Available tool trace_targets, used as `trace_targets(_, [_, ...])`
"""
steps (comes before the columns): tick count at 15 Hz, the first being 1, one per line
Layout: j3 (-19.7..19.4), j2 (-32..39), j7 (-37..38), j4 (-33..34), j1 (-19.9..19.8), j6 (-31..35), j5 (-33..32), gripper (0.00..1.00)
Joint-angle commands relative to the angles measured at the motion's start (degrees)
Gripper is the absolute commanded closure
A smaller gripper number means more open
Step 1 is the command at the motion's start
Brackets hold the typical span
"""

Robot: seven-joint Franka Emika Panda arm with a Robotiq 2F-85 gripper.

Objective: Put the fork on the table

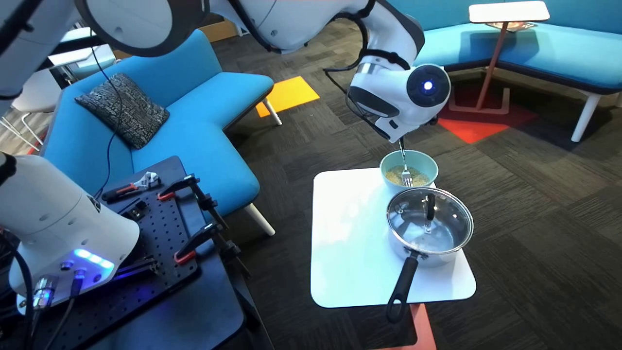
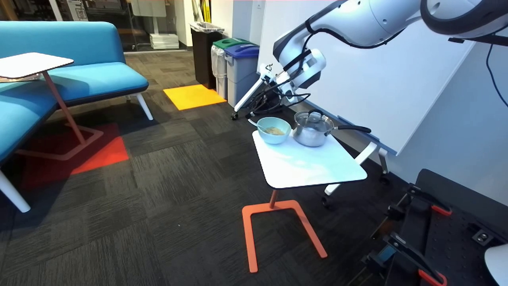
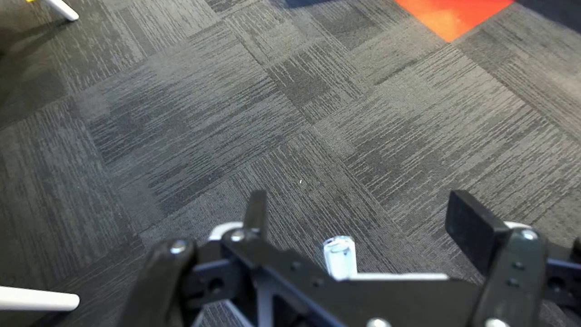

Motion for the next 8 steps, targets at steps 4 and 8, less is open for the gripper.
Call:
trace_targets(4, [-3.1,2.2,0.3,1.9,3.2,2.7,-0.5,0.0])
trace_targets(8, [-4.6,3.7,1.8,2.5,4.8,5.3,-1.8,0.0])
